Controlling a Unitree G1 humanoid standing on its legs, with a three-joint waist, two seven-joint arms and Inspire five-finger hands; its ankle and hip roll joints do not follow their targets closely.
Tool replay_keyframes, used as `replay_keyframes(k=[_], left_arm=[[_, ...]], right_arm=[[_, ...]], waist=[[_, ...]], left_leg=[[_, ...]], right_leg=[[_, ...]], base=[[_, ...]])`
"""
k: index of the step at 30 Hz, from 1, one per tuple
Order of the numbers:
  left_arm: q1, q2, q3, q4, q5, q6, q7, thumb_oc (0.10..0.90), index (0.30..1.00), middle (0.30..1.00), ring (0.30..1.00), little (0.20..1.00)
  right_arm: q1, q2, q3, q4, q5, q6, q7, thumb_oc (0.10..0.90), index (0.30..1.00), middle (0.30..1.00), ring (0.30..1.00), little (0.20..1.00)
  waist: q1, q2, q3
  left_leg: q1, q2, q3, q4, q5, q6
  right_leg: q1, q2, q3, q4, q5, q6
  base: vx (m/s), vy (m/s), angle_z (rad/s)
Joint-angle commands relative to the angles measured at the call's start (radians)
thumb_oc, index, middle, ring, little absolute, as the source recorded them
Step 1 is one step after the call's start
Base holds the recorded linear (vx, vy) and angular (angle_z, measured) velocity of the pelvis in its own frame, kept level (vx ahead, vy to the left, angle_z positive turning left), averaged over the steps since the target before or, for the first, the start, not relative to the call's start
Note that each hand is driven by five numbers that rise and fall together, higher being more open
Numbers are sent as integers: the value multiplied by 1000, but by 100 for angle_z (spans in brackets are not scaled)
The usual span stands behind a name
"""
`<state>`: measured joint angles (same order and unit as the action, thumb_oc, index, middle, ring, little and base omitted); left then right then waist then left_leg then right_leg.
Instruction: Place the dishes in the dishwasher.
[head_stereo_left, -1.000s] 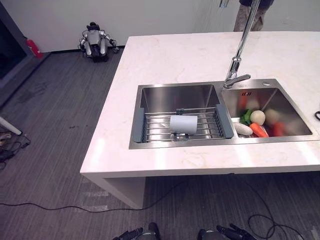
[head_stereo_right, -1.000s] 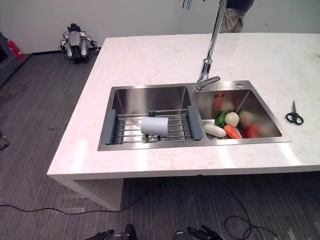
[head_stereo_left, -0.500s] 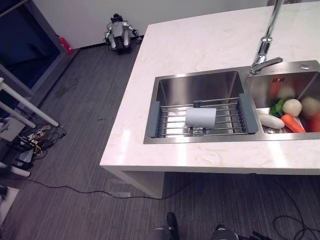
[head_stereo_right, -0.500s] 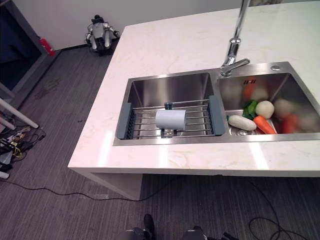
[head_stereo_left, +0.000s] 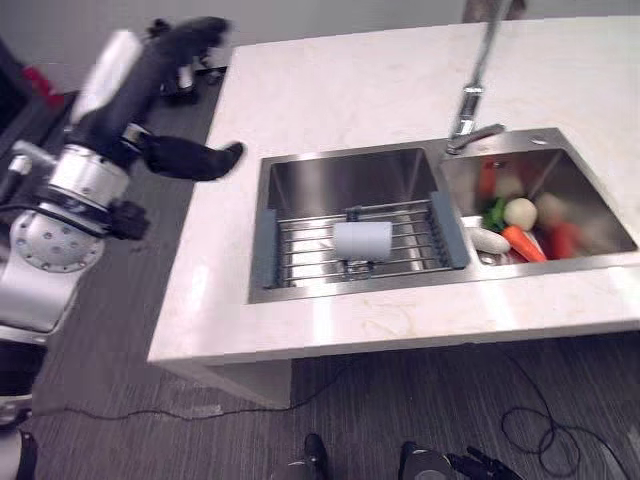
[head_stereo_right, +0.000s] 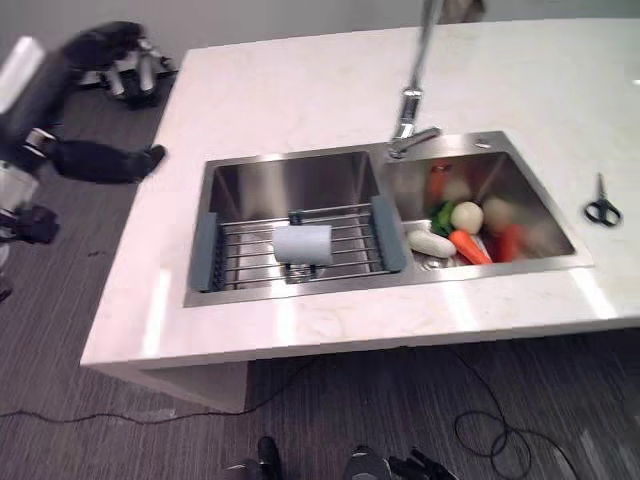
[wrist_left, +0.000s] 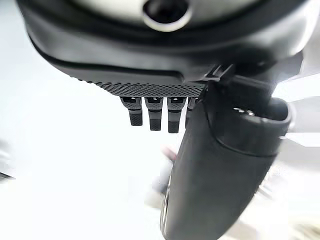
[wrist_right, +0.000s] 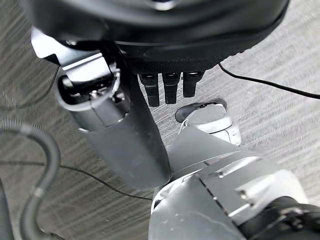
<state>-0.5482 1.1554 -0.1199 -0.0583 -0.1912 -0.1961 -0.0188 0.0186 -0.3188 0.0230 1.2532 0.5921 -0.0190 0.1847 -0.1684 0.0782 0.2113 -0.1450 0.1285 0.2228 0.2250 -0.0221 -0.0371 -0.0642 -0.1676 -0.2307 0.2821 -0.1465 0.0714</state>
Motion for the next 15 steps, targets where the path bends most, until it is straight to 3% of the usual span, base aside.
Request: replay_keyframes(k=[1, 3, 15], left_arm=[[-196, 22, 72, 171, -34, 25, -15, 800, 900, 900, 900, 900], [-283, 24, -33, 206, -64, 55, -54, 800, 900, 900, 900, 900], [-490, -23, -344, 379, 17, 175, -279, 800, 900, 900, 900, 900]], right_arm=[[20, -54, -41, 10, -7, 2, 20, 800, 900, 900, 900, 900], [29, -77, -70, 39, -3, 4, 28, 800, 900, 900, 900, 900], [87, -96, -111, 48, 6, -31, 70, 800, 900, 900, 900, 900]], waist=[[-4, 65, -54], [-26, 75, -55], [-106, 101, -58]], left_leg=[[56, 57, -23, 75, -198, -59], [65, 63, -1, 75, -197, -62], [84, 56, 81, 75, -202, -53]], right_leg=[[-6, -8, 79, 18, -82, 77], [-14, -10, 94, 18, -73, 85], [-62, -34, 156, 18, -33, 125]], base=[[22, 6, -40], [22, 9, -41], [27, 9, -24]])
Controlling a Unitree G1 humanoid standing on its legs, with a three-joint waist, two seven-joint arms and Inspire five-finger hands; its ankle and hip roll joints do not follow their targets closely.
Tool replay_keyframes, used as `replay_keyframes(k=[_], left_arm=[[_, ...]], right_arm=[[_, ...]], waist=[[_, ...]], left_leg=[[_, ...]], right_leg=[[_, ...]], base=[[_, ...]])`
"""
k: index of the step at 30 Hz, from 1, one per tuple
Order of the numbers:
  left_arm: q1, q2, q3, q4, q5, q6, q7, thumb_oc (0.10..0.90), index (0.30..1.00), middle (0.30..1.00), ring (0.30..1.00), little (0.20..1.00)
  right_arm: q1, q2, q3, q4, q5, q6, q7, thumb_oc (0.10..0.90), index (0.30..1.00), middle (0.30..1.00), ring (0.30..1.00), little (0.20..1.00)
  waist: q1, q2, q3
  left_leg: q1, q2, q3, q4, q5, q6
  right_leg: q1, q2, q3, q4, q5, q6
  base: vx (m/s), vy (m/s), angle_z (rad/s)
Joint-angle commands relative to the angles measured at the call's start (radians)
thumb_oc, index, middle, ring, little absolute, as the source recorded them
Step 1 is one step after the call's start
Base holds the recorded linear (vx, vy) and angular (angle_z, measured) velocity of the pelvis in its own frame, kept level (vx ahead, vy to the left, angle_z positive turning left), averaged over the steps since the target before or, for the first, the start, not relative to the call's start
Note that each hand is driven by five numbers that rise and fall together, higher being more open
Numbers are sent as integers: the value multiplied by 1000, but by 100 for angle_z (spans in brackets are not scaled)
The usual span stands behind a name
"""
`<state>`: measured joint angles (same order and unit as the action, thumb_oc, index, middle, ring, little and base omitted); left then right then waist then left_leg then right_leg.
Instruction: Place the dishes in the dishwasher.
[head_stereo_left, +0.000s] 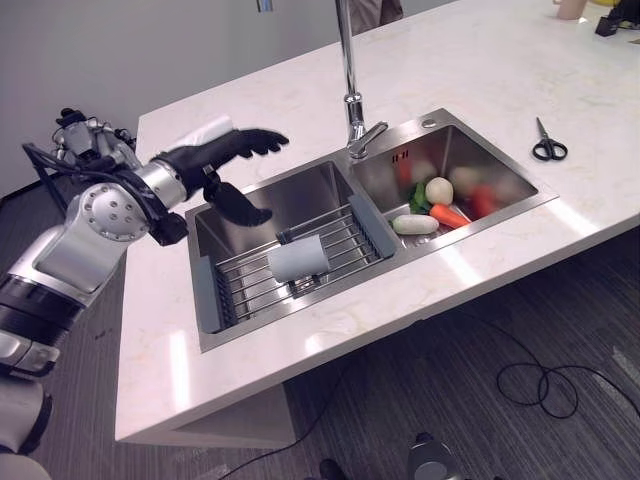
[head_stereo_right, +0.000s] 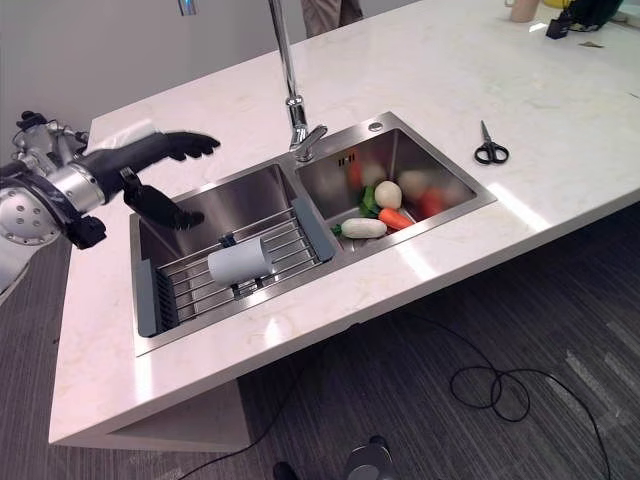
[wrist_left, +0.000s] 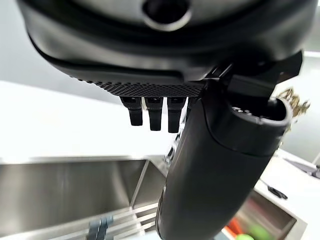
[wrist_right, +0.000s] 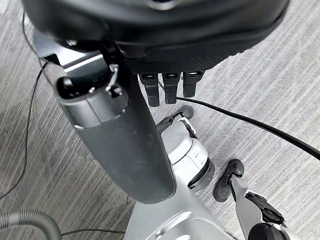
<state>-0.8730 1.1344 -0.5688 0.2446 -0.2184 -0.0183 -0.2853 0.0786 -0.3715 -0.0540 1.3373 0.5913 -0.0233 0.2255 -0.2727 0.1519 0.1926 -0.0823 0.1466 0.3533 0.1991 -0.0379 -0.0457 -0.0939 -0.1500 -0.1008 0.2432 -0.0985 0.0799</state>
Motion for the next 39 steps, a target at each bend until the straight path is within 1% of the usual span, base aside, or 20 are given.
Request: replay_keyframes(k=[1, 3, 5, 12, 16, 22, 24, 25, 30, 35, 37, 39], left_arm=[[-167, -3, 98, 81, 45, -1, -26, 800, 900, 900, 900, 900], [-161, -22, 63, 105, 27, 7, -67, 800, 900, 900, 900, 900], [-155, -36, 51, 110, 26, 23, -93, 800, 900, 900, 900, 900], [-125, -62, 23, 122, 17, 58, -144, 800, 900, 900, 900, 900], [-118, -78, 17, 140, 38, 76, -133, 800, 900, 900, 900, 900], [-106, -98, 19, 182, 49, 69, -104, 800, 900, 900, 900, 900], [-101, -101, 21, 189, 112, 47, -79, 800, 900, 900, 900, 900], [-102, -94, 13, 195, 173, 18, -64, 800, 900, 900, 900, 900], [-106, -94, -2, 192, 175, 43, -61, 800, 900, 900, 900, 900], [-88, -95, 5, 189, 185, 43, -48, 800, 900, 900, 900, 900], [-82, -96, 9, 187, 175, 52, -54, 800, 900, 900, 900, 900], [-77, -104, 9, 185, 169, 85, -69, 800, 900, 900, 900, 900]], right_arm=[[29, -43, -36, -37, 8, -27, 29, 800, 900, 900, 900, 900], [38, -47, -45, -44, 4, -29, 27, 800, 900, 900, 900, 900], [45, -50, -50, -46, 5, -37, 26, 800, 900, 900, 900, 900], [61, -56, -62, -62, 21, -44, 27, 800, 900, 900, 900, 900], [67, -59, -60, -73, 23, -52, 24, 800, 900, 900, 900, 900], [74, -68, -63, -89, 24, -55, 24, 800, 900, 900, 900, 900], [80, -72, -65, -93, 19, -55, 26, 800, 900, 900, 900, 900], [86, -74, -69, -96, 12, -54, 28, 800, 900, 900, 900, 900], [91, -76, -66, -101, 10, -60, 28, 800, 900, 900, 900, 900], [98, -76, -66, -113, 6, -65, 27, 800, 900, 900, 900, 900], [101, -78, -68, -118, 10, -66, 28, 800, 900, 900, 900, 900], [100, -80, -67, -123, 17, -66, 28, 800, 900, 900, 900, 900]], waist=[[-3, 29, -39], [-17, 41, -32], [-24, 49, -30], [-41, 62, -23], [-48, 68, -18], [-59, 74, -10], [-64, 77, -6], [-67, 78, -5], [-72, 79, -1], [-75, 80, 4], [-75, 78, 7], [-74, 79, 9]], left_leg=[[22, 37, -47, 101, -187, -43], [25, 27, -36, 101, -191, -39], [26, 21, -29, 101, -193, -37], [31, -1, -25, 101, -202, -27], [31, -9, -24, 101, -203, -23], [31, -17, -18, 101, -204, -20], [34, -19, -13, 101, -206, -20], [35, -20, -11, 101, -207, -19], [35, -21, -11, 101, -208, -19], [36, -23, -10, 101, -208, -18], [36, -22, -10, 101, -208, -18], [36, -22, -11, 101, -207, -18]], right_leg=[[-34, -53, 28, 57, -80, 118], [-42, -60, 38, 57, -75, 125], [-46, -66, 43, 57, -71, 130], [-57, -71, 67, 57, -64, 138], [-63, -74, 76, 57, -61, 139], [-70, -79, 83, 57, -56, 143], [-70, -81, 84, 57, -56, 144], [-69, -82, 84, 57, -56, 145], [-72, -82, 88, 57, -54, 147], [-73, -82, 90, 57, -55, 146], [-72, -83, 88, 57, -55, 146], [-71, -85, 86, 57, -55, 146]], base=[[27, 27, -18], [33, 56, -17], [30, 59, -5], [40, 33, -9], [14, 19, -1], [26, 30, -4], [49, 38, -2], [46, 26, -6], [18, 6, -5], [0, 0, 0], [0, 0, 0], [0, 0, 0]])
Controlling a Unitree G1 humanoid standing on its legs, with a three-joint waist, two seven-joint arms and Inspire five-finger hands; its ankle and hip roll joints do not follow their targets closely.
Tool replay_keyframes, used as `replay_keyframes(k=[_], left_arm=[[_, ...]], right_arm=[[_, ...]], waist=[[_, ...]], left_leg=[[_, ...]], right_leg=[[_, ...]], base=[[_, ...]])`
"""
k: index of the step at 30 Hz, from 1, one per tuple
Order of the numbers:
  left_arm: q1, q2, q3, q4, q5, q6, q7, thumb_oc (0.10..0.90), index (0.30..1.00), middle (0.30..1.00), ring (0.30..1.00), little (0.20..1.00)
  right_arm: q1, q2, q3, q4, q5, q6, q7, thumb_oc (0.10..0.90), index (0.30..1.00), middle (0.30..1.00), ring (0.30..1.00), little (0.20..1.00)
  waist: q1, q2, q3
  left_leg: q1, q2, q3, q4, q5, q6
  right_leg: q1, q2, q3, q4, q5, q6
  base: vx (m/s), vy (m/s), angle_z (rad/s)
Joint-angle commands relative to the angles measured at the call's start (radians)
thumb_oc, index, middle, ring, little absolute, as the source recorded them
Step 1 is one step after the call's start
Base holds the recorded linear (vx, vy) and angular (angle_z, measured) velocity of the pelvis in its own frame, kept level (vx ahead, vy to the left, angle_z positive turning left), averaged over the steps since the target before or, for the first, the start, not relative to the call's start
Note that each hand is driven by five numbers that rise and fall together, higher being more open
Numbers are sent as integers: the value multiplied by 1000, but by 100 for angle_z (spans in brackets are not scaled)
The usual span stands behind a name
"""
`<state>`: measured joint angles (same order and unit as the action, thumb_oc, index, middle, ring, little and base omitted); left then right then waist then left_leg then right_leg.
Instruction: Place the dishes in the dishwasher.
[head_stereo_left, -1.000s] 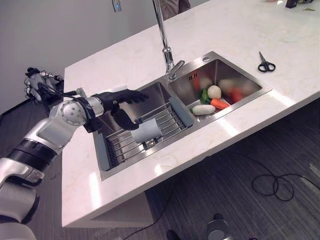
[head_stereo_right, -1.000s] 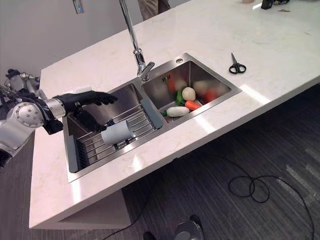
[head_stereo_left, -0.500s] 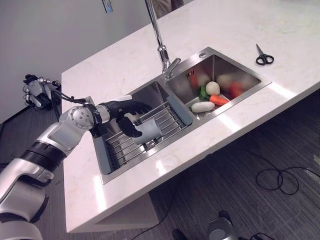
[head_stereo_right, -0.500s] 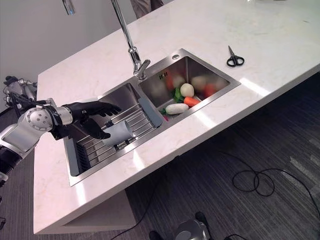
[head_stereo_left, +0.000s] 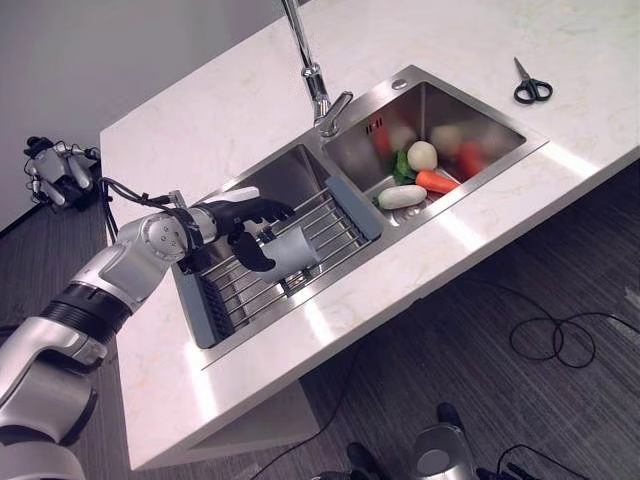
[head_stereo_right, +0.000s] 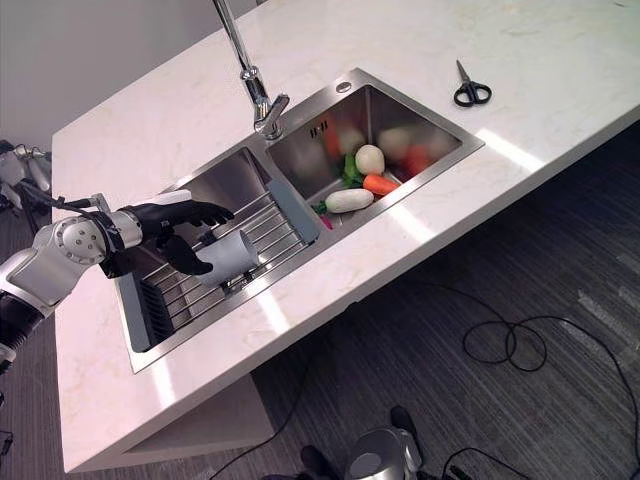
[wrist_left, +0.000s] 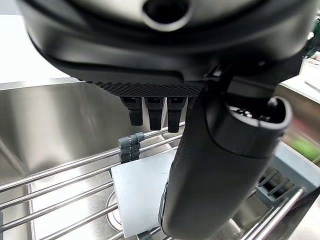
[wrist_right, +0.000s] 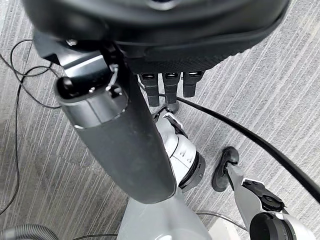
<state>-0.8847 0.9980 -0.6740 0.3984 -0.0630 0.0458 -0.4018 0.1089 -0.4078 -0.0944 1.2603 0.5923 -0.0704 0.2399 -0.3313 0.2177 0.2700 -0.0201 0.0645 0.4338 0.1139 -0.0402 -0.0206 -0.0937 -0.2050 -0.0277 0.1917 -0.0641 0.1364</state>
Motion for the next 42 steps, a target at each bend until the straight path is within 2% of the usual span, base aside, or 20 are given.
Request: replay_keyframes(k=[1, 9, 18, 30, 37, 42], left_arm=[[-60, 30, 117, 32, 11, 24, 42, 800, 900, 900, 900, 900], [-59, 19, 109, 13, -28, 64, 20, 800, 900, 900, 900, 900], [-52, 42, 133, -60, -35, 100, 65, 800, 900, 900, 900, 900], [5, 49, 179, -110, -42, 136, 17, 800, 900, 900, 900, 900], [33, 48, 169, -97, -16, 138, -17, 800, 900, 900, 900, 900], [60, 14, 175, -92, -10, 127, 10, 800, 900, 900, 900, 900]], right_arm=[[70, -43, -27, -46, 15, -19, 14, 800, 900, 900, 900, 900], [69, -37, -23, -54, 21, -13, 3, 800, 900, 900, 900, 900], [64, -25, -21, -45, 36, -22, -2, 800, 900, 900, 900, 900], [66, -15, -21, -48, 45, -21, -6, 800, 900, 900, 900, 900], [70, -22, -28, -52, 43, -20, -3, 800, 900, 900, 900, 900], [73, -25, -27, -61, 39, -21, -1, 800, 900, 900, 900, 900]], waist=[[-16, 14, -67], [-13, 17, -67], [4, 16, -71], [17, 14, -72], [14, 15, -68], [8, 16, -64]], left_leg=[[-26, 60, -93, 186, -204, -43], [-23, 57, -99, 186, -205, -42], [-21, 56, -111, 186, -204, -41], [-25, 59, -119, 186, -203, -42], [-23, 58, -120, 186, -204, -41], [-24, 55, -118, 186, -204, -41]], right_leg=[[-70, -29, 13, 108, -90, 89], [-62, -24, 10, 108, -94, 85], [-52, -22, -2, 108, -98, 80], [-49, -24, -16, 108, -100, 79], [-48, -23, -14, 108, -99, 79], [-52, -27, -10, 108, -97, 81]], base=[[0, 0, 0], [0, 0, 0], [-1, -2, 3], [-2, -1, 2], [0, 0, 0], [0, 0, 0]])
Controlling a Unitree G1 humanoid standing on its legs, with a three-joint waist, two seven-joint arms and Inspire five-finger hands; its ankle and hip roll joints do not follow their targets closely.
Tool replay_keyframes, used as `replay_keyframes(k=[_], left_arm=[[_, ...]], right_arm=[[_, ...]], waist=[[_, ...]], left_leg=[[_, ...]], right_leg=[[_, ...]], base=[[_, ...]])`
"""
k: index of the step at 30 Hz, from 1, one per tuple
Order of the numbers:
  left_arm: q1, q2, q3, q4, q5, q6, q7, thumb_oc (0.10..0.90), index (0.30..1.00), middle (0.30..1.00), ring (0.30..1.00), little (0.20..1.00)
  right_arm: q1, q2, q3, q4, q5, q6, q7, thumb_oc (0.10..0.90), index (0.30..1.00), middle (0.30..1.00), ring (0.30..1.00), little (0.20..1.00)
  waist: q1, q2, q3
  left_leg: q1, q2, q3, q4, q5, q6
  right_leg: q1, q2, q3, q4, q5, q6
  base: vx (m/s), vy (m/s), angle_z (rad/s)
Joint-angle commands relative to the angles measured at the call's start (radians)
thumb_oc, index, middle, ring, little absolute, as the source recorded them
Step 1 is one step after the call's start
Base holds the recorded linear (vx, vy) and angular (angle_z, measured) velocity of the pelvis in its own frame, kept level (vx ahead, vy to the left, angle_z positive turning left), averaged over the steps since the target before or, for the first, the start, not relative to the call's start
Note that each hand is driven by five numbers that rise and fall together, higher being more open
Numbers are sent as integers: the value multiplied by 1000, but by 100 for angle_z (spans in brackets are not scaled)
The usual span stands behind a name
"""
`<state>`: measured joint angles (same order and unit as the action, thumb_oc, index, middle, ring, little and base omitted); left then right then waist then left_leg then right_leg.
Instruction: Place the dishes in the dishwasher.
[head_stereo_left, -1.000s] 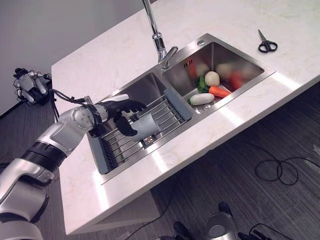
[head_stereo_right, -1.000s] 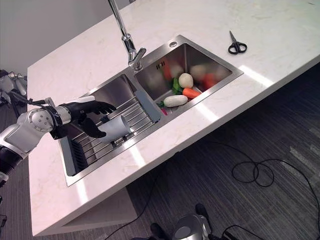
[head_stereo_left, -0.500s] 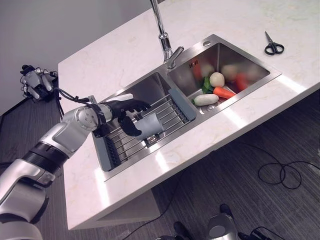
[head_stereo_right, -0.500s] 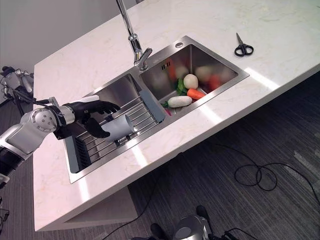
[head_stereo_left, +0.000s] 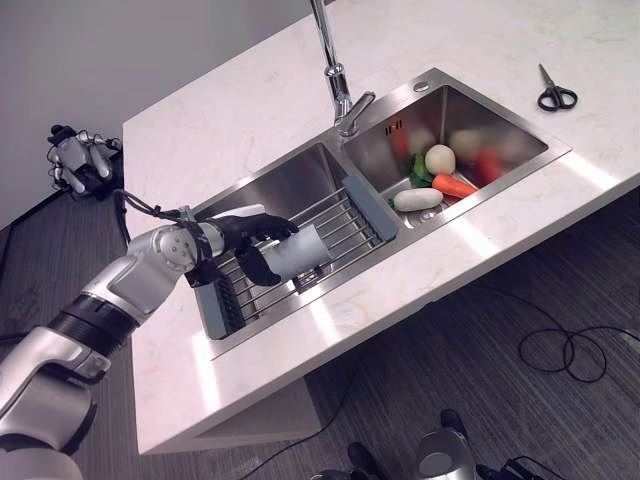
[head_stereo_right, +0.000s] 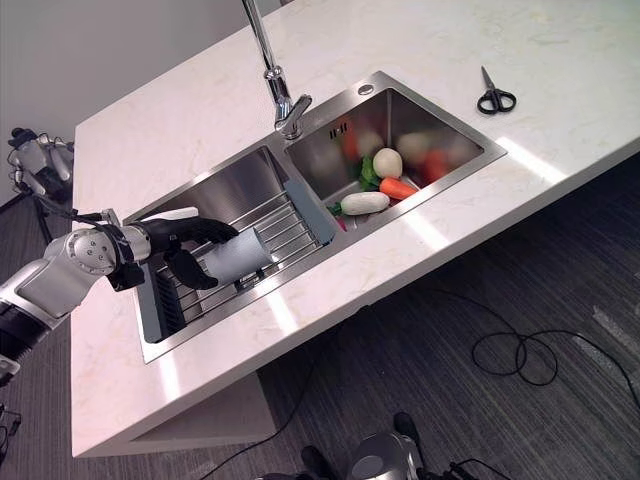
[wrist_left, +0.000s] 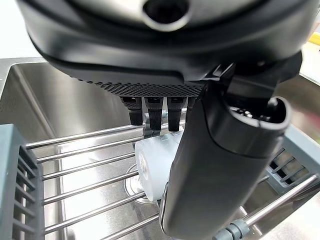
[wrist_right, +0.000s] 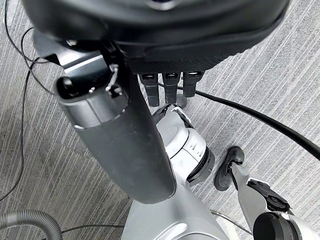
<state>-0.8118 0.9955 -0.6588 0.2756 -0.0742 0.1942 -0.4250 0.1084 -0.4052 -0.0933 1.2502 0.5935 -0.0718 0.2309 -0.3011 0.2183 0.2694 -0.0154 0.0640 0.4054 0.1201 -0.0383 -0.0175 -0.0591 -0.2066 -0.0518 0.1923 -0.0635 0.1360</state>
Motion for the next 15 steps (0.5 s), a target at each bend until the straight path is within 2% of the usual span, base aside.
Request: replay_keyframes(k=[1, 10, 15], left_arm=[[-10, 15, 162, 30, 1, -21, 36, 800, 900, 900, 900, 900], [20, -36, 198, 70, -37, -81, 142, 800, 900, 900, 900, 900], [32, -59, 217, 85, -55, -80, 149, 800, 900, 900, 900, 900]], right_arm=[[74, -27, -28, -51, 37, -20, 9, 800, 900, 900, 900, 900], [85, -26, -25, -62, 32, -24, 6, 800, 900, 900, 900, 900], [91, -26, -25, -61, 27, -26, 6, 800, 900, 900, 900, 900]], waist=[[-22, 16, -64], [-37, 17, -59], [-45, 16, -55]], left_leg=[[-29, 56, -89, 180, -206, -44], [-28, 58, -77, 180, -205, -46], [-28, 61, -71, 180, -204, -48]], right_leg=[[-86, -26, 14, 108, -98, 81], [-94, -32, 21, 108, -94, 85], [-99, -32, 26, 108, -92, 86]], base=[[0, 0, 0], [0, 0, 0], [2, -3, -3]])
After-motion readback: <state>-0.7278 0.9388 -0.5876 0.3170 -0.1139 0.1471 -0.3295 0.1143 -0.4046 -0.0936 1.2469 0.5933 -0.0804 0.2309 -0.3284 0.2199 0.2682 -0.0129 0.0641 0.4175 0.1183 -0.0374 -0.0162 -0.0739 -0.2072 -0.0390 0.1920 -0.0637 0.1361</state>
